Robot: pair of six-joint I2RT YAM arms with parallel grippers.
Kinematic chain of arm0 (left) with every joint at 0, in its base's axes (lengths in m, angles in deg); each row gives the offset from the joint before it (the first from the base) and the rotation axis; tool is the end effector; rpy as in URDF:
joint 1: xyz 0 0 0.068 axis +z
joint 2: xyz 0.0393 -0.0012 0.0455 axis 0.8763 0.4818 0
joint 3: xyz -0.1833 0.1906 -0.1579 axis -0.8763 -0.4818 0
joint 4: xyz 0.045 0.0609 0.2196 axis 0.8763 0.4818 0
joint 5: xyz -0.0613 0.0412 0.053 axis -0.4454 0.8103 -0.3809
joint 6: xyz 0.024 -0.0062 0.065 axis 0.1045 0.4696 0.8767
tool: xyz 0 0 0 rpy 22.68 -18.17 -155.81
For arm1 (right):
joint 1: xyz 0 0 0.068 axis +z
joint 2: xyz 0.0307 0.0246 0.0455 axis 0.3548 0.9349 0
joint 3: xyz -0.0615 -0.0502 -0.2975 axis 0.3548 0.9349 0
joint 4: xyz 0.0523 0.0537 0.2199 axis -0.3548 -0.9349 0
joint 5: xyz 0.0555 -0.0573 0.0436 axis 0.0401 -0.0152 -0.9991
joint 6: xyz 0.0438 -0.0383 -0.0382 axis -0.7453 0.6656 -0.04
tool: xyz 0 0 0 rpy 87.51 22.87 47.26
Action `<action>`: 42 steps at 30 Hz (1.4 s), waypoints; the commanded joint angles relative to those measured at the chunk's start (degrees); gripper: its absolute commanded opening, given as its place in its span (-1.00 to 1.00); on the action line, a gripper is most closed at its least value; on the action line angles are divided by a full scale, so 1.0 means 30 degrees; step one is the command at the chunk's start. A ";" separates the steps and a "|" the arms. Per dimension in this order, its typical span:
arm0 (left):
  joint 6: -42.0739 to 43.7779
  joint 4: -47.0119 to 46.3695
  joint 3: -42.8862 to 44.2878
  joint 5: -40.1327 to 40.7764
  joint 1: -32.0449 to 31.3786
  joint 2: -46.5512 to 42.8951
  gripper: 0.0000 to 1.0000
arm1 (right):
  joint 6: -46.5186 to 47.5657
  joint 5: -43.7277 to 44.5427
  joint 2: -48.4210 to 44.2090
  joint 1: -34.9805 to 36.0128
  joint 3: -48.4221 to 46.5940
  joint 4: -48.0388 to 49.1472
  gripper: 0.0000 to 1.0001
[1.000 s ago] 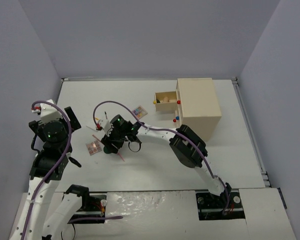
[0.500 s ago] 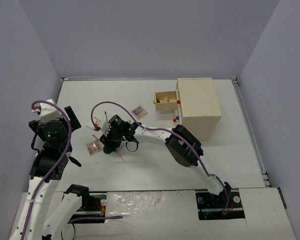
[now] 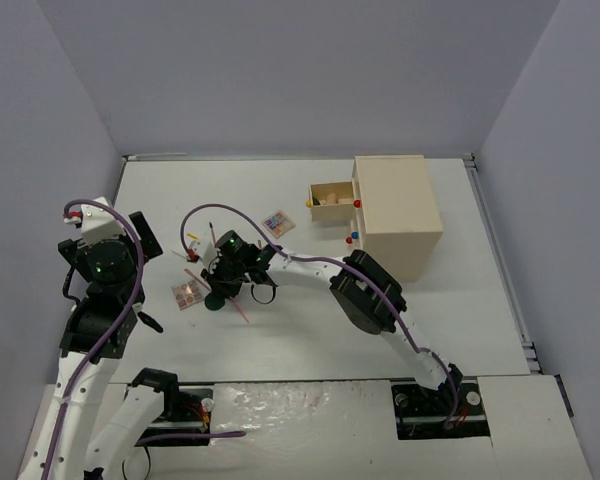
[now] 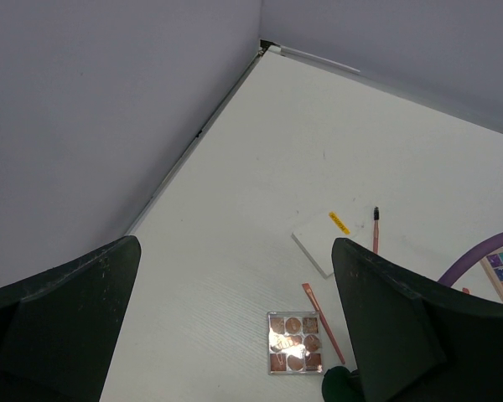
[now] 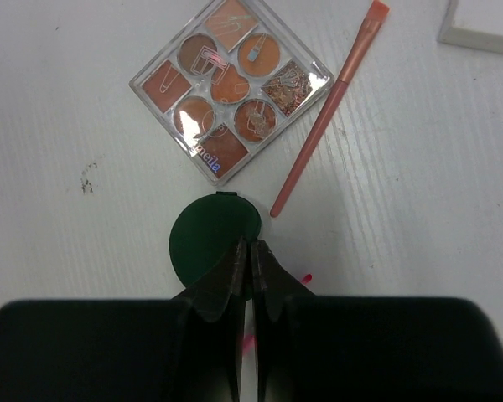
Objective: Organize the makeup
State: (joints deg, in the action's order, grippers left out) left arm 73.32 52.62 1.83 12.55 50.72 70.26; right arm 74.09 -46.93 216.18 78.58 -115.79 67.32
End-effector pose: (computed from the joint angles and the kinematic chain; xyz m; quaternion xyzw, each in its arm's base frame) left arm 0.1024 0.0108 0.3923 -0.1965 0.7252 0.0659 0.6566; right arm 0.2700 0.4752 0.1975 -0.5524 0.6510 0.3807 0.3552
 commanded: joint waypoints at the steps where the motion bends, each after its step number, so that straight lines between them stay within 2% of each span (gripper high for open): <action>1: -0.0083 -0.1374 0.0389 -0.0054 0.0124 0.0201 0.94 | 0.0310 0.0339 -0.3223 0.0122 -0.0121 0.0518 -1.00; 8: -0.0107 -0.1324 0.0440 -0.0296 0.0124 0.0363 0.94 | 0.0652 0.3340 -0.7562 -0.0024 0.1326 0.0518 -1.00; 12: -0.0106 -0.1291 0.0477 -0.0490 0.0124 0.0497 0.94 | 0.0874 0.6591 -0.9540 -0.0363 0.2611 0.0272 -1.00; 17: -0.0106 -0.1133 0.0689 -0.1264 0.0124 0.1117 0.94 | 0.1383 1.4587 -1.1468 -0.1328 0.3619 -0.0242 -1.00; 20: -0.0077 -0.0812 0.0996 -0.1679 0.0132 0.1781 0.94 | 0.1351 1.7509 -1.2149 -0.2457 0.4203 -0.0506 -1.00; 29: -0.0165 -0.0612 0.1239 -0.2399 0.0329 0.2363 0.94 | 0.0177 1.8802 -1.2028 -0.5911 0.4503 -0.0508 -1.00; 42: -0.0180 -0.0700 0.1239 -0.2582 0.0344 0.2466 0.94 | -0.1037 1.5365 -1.0184 -0.8221 0.3687 -0.0449 -1.00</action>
State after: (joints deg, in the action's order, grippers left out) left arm 73.30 53.44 1.90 5.15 51.30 77.64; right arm 72.75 1.62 185.68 54.77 -101.49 63.40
